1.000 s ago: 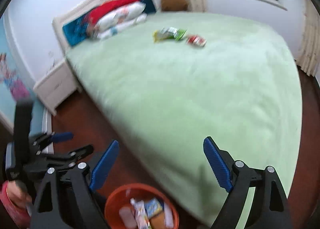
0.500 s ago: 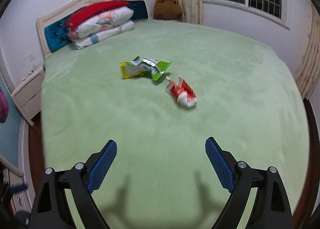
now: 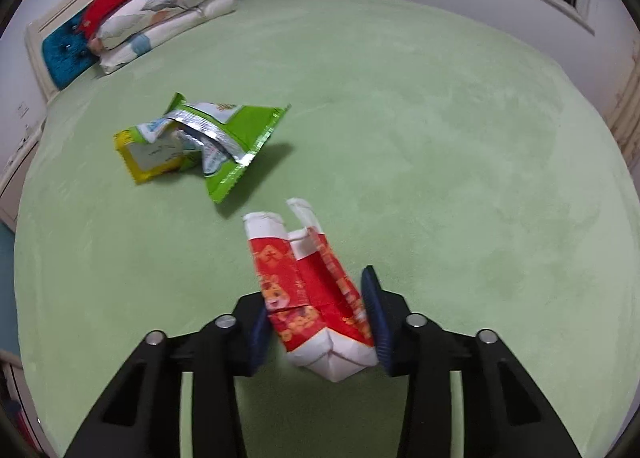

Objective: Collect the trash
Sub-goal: 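Grasp the red paper packet with the right tool, then grasp the green-yellow snack wrapper with the left tool while the right tool holds the packet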

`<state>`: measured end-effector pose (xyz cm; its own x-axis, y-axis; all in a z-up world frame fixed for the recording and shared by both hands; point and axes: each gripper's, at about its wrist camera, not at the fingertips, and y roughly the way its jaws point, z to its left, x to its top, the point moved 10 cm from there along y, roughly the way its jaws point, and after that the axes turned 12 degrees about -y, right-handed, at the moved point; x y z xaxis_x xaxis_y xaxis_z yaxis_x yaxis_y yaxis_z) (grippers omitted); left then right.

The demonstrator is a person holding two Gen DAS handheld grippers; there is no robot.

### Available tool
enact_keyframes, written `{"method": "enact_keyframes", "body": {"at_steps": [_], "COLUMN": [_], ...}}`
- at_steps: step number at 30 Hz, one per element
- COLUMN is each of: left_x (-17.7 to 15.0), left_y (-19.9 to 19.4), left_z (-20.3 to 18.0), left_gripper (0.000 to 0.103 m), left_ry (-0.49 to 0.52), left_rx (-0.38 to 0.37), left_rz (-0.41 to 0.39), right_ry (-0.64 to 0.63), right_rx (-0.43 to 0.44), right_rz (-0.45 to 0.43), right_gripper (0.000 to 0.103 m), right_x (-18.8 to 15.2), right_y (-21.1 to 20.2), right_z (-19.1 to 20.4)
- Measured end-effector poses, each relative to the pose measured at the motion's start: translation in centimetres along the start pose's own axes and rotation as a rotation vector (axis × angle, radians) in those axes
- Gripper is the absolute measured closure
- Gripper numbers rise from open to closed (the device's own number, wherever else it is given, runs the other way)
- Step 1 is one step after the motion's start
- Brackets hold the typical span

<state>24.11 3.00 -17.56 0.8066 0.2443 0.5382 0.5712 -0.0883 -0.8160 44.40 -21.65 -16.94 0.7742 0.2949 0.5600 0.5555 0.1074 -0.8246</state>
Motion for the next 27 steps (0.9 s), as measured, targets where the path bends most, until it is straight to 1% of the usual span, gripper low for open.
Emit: {"method": "enact_keyframes", "body": {"at_steps": [2, 6, 9, 10, 11, 13, 14, 15, 17, 18, 20, 21, 22, 23, 24, 27], "left_x": [1.3, 4.5, 6.9, 8.4, 9.1, 11.7, 12.5, 14.0, 15.8, 17.1, 18.4, 19.1, 19.7, 20.0, 20.5, 21.4], "left_y": [0.6, 2.0, 2.9, 3.5, 3.7, 4.9, 5.3, 6.2, 7.4, 8.3, 9.5, 10.3, 11.5, 12.5, 14.0, 16.7], "left_z": [-0.8, -3.0, -4.9, -5.8, -6.2, -7.6, -8.0, -8.9, -10.2, -11.1, -12.3, -13.1, -14.0, -14.4, -14.8, -15.3], "left_gripper": [0.018, 0.018, 0.018, 0.018, 0.018, 0.018, 0.018, 0.018, 0.018, 0.018, 0.018, 0.018, 0.018, 0.018, 0.018, 0.018], "left_ry": [0.004, 0.019, -0.003, -0.023, -0.039, -0.099, -0.118, -0.145, -0.177, -0.214, -0.282, -0.319, -0.382, -0.424, -0.469, -0.552], "left_rx": [-0.012, -0.034, -0.087, -0.118, -0.132, -0.175, -0.182, -0.194, -0.212, -0.232, -0.291, -0.333, -0.371, -0.377, -0.359, -0.310], "left_rz": [-0.004, -0.015, -0.016, -0.011, -0.008, 0.007, 0.010, 0.025, 0.052, 0.073, 0.110, 0.144, 0.190, 0.218, 0.247, 0.286], "right_ry": [-0.003, -0.020, -0.026, -0.031, -0.032, -0.036, -0.036, -0.036, -0.035, -0.036, -0.043, -0.045, -0.049, -0.050, -0.051, -0.049], "right_rx": [0.021, 0.025, 0.039, 0.043, 0.051, 0.063, 0.073, 0.084, 0.100, 0.109, 0.129, 0.135, 0.151, 0.163, 0.168, 0.193], "right_rz": [-0.027, -0.084, -0.135, -0.150, -0.162, -0.181, -0.194, -0.207, -0.225, -0.233, -0.240, -0.242, -0.247, -0.254, -0.260, -0.286], "right_gripper": [0.066, 0.066, 0.066, 0.066, 0.066, 0.066, 0.066, 0.066, 0.066, 0.066, 0.066, 0.066, 0.066, 0.066, 0.066, 0.065], "right_x": [-0.5, -1.7, -3.7, -4.5, -5.3, -6.4, -7.3, -8.0, -9.2, -9.6, -10.8, -11.1, -11.5, -11.8, -11.8, -11.9], "right_y": [-1.8, -5.6, -9.1, -10.3, -11.2, -12.8, -13.8, -14.6, -15.7, -16.1, -16.7, -16.9, -17.1, -17.3, -17.3, -17.5], "right_z": [0.3, 0.4, 0.5, 0.6, 0.7, 1.1, 1.3, 1.5, 1.9, 2.1, 2.6, 2.7, 3.1, 3.2, 3.4, 3.8]}}
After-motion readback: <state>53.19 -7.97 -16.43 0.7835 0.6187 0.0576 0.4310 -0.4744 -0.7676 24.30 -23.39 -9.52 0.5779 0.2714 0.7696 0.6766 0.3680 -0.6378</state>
